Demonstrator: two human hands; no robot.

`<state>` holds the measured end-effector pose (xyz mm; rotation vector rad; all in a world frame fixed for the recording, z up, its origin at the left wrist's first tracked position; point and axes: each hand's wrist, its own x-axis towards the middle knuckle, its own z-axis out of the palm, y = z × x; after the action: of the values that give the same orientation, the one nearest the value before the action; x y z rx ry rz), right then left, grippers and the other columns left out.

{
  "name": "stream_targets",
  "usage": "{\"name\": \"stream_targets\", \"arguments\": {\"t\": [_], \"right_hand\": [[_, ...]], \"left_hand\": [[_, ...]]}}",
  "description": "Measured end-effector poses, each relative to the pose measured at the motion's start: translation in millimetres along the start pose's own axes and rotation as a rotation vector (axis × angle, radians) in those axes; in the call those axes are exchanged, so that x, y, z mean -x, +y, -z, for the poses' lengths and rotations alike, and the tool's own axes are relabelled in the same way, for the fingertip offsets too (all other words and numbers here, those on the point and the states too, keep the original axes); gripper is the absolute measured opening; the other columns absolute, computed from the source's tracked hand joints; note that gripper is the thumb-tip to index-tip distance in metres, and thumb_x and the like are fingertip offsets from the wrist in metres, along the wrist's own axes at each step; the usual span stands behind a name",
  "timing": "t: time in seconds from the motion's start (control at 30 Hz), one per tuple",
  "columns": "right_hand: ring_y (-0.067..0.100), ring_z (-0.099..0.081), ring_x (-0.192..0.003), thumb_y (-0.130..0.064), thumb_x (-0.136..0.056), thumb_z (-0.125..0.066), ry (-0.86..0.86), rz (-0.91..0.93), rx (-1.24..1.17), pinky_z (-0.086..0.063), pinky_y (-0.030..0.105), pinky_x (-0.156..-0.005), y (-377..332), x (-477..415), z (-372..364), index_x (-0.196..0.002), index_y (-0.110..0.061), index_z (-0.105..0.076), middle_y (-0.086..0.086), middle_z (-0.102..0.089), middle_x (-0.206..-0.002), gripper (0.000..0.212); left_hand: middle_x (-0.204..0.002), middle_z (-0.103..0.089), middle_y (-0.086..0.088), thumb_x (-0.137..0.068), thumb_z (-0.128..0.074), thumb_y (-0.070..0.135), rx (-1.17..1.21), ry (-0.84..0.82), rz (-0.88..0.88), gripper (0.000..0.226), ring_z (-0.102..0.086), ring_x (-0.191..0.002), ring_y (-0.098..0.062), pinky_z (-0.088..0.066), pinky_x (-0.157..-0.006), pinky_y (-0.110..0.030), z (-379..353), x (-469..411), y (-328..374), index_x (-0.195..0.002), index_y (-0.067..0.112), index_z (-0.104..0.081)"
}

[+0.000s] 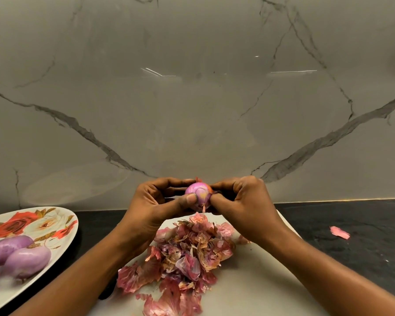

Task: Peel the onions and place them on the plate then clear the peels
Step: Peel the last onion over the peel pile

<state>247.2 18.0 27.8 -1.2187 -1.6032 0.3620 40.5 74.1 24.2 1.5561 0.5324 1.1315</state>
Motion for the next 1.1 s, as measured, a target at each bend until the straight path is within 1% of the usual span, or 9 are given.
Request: {"name": "stream_targets", "arguments": {"t": [0.13, 0.23, 0.3, 0.4, 0.5, 0.63, 0.8, 0.93, 1.1], "right_hand": [[0.004, -0.077, -0.080, -0.007, -0.096, -0.072, -0.041, -0.012, 0.007, -0.062, 0.018, -0.071, 1.5, -2.5, 3.8, -0.115, -0.013, -0.080, -0.013, -0.077, -0.087, 0.022], [0.013, -0.080, -0.078, -0.001, -0.097, -0.066, -0.028, -0.094, -0.145, -0.064, 0.023, -0.071, -1.2, -6.4, 3.5, -0.110, -0.012, -0.082, 0.000, -0.082, -0.086, 0.023], [0.018, -0.080, -0.077, 0.002, -0.098, -0.061, -0.002, -0.181, -0.230, -0.065, 0.026, -0.071, -1.0, -9.2, 5.4, -0.107, -0.012, -0.082, 0.006, -0.082, -0.086, 0.027], [0.021, -0.080, -0.077, 0.002, -0.101, -0.059, -0.002, -0.263, -0.264, -0.065, 0.027, -0.072, -0.7, -11.4, 11.6, -0.105, -0.014, -0.081, 0.009, -0.081, -0.087, 0.027], [0.021, -0.080, -0.080, -0.002, -0.099, -0.064, -0.116, -0.247, -0.221, -0.066, 0.031, -0.070, -1.2, -9.6, 11.0, -0.109, -0.012, -0.081, 0.008, -0.081, -0.089, 0.023], [0.023, -0.080, -0.085, -0.009, -0.095, -0.073, -0.202, -0.213, -0.259, -0.066, 0.034, -0.072, -4.0, -6.9, 10.6, -0.110, -0.012, -0.082, 0.007, -0.082, -0.092, 0.017], [0.023, -0.081, -0.088, -0.027, -0.089, -0.082, -0.231, -0.193, -0.272, -0.067, 0.043, -0.078, -4.4, -8.3, 11.9, -0.122, -0.010, -0.077, 0.006, -0.082, -0.099, 0.037], [0.021, -0.081, -0.088, -0.022, -0.086, -0.082, -0.245, -0.179, -0.268, -0.067, 0.038, -0.078, -2.9, -8.3, 10.5, -0.124, -0.008, -0.076, 0.006, -0.082, -0.099, 0.041], [0.022, -0.081, -0.089, -0.017, -0.092, -0.076, -0.309, -0.191, -0.335, -0.066, 0.031, -0.079, -3.4, -9.8, 14.3, -0.121, -0.010, -0.077, 0.006, -0.083, -0.097, 0.029]], "left_hand": [[-0.119, -0.077, -0.017, -0.076, -0.086, 0.020, 0.037, 0.024, 0.019, 0.040, -0.075, -0.109, -0.039, -0.066, -0.084, -0.040, -1.8, 0.7, 1.9, -0.114, 0.009, -0.079], [-0.122, -0.075, -0.021, -0.084, -0.072, 0.009, 0.134, 0.028, 0.081, 0.037, -0.073, -0.111, -0.043, -0.066, -0.083, -0.041, 0.6, 0.0, 2.4, -0.121, 0.003, -0.074], [-0.126, -0.073, -0.023, -0.093, -0.073, 0.010, 0.178, 0.004, 0.103, 0.032, -0.071, -0.114, -0.046, -0.065, -0.088, -0.046, 3.7, -0.7, 2.8, -0.125, 0.003, -0.074], [-0.130, -0.070, -0.024, -0.089, -0.070, 0.018, 0.214, -0.004, 0.148, 0.040, -0.071, -0.114, -0.047, -0.064, -0.089, -0.045, 6.3, -2.7, 2.6, -0.127, 0.006, -0.074], [-0.130, -0.070, -0.024, -0.089, -0.068, 0.023, 0.194, -0.012, 0.165, 0.040, -0.073, -0.108, -0.040, -0.067, -0.080, -0.036, 4.3, -3.2, 2.1, -0.127, 0.011, -0.075], [-0.126, -0.073, -0.021, -0.100, -0.067, 0.027, 0.168, -0.012, 0.164, 0.030, -0.073, -0.097, -0.028, -0.065, -0.073, -0.030, 0.7, -2.7, 4.0, -0.127, 0.017, -0.076], [-0.125, -0.074, -0.016, -0.097, -0.059, 0.032, 0.122, -0.014, 0.155, 0.036, -0.074, -0.097, -0.026, -0.063, -0.071, -0.030, -2.1, -1.2, 6.9, -0.126, 0.023, -0.077], [-0.125, -0.075, -0.015, -0.096, -0.058, 0.031, 0.093, -0.045, 0.173, 0.040, -0.075, -0.101, -0.030, -0.066, -0.076, -0.034, -3.8, -0.6, 5.6, -0.132, 0.020, -0.072], [-0.123, -0.076, -0.014, -0.093, -0.061, 0.030, 0.123, -0.037, 0.173, 0.040, -0.076, -0.094, -0.024, -0.064, -0.069, -0.027, -3.1, 0.2, 8.7, -0.129, 0.017, -0.074]]}}
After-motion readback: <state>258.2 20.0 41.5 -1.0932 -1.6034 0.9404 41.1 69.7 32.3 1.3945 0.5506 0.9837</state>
